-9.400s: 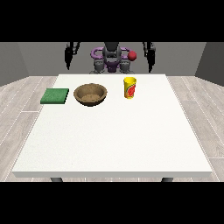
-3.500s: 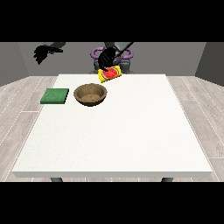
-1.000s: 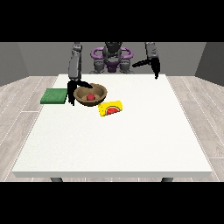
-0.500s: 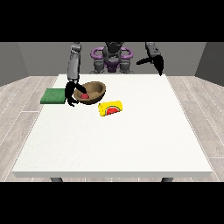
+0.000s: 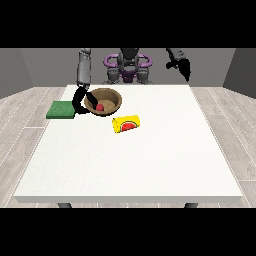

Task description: Pick the cup and pour the ball into the bowl, then pick the bowl and place it on the pad

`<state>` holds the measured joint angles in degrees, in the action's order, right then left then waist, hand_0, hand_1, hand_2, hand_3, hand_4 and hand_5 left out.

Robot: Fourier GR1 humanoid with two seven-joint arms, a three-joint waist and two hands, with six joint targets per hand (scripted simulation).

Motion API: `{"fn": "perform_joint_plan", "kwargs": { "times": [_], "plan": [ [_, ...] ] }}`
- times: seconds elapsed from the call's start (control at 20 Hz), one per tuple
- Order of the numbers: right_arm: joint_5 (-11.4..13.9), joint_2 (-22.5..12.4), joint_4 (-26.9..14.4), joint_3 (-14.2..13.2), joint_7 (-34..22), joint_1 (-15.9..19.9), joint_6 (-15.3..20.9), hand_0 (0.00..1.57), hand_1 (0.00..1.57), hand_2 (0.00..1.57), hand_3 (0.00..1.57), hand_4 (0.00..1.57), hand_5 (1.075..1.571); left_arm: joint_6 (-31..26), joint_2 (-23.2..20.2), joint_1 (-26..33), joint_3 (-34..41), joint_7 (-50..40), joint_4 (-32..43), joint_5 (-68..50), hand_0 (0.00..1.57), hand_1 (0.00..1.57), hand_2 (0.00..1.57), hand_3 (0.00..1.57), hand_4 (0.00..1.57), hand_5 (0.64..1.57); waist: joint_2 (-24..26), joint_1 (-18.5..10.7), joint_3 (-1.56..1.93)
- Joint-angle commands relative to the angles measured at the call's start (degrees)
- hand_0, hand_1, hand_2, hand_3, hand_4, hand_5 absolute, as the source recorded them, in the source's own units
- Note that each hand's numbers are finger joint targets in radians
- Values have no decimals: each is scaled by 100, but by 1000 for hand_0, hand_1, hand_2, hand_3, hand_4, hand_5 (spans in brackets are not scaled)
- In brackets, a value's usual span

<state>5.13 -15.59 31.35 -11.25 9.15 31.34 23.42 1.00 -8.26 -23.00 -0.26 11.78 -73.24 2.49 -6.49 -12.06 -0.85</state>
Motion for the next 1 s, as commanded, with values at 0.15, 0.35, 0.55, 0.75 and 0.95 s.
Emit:
{"fn": "perform_joint_plan", "kwargs": {
  "times": [0.15,0.35,0.55,0.75,0.95],
  "plan": [
    [430,-121,220,610,-2243,608,-270,1571,1571,1571,889,806,1565,52,-96,616,406,129,850,-117,0,0,0,0,998,1411,1227,807,73],
    [218,-546,608,435,-2222,568,-890,1571,1571,1571,744,808,1567,70,-189,811,564,485,847,-118,0,0,0,0,1003,1407,1006,1026,83],
    [40,-581,943,324,-2352,277,-1128,1571,1571,1571,750,787,1570,11,-326,726,732,235,854,-204,0,0,0,0,1003,1418,1023,1234,84],
    [-47,-883,1233,131,-2315,247,-1312,1571,1571,1571,750,787,1570,89,-178,698,733,576,845,-180,0,0,0,0,1051,1435,734,1176,85],
    [-54,-1312,953,-107,-1700,13,-1425,1571,1571,1571,217,878,1570,-522,-811,458,1181,421,634,-652,0,0,0,0,1254,1503,403,905,86]
  ]
}}
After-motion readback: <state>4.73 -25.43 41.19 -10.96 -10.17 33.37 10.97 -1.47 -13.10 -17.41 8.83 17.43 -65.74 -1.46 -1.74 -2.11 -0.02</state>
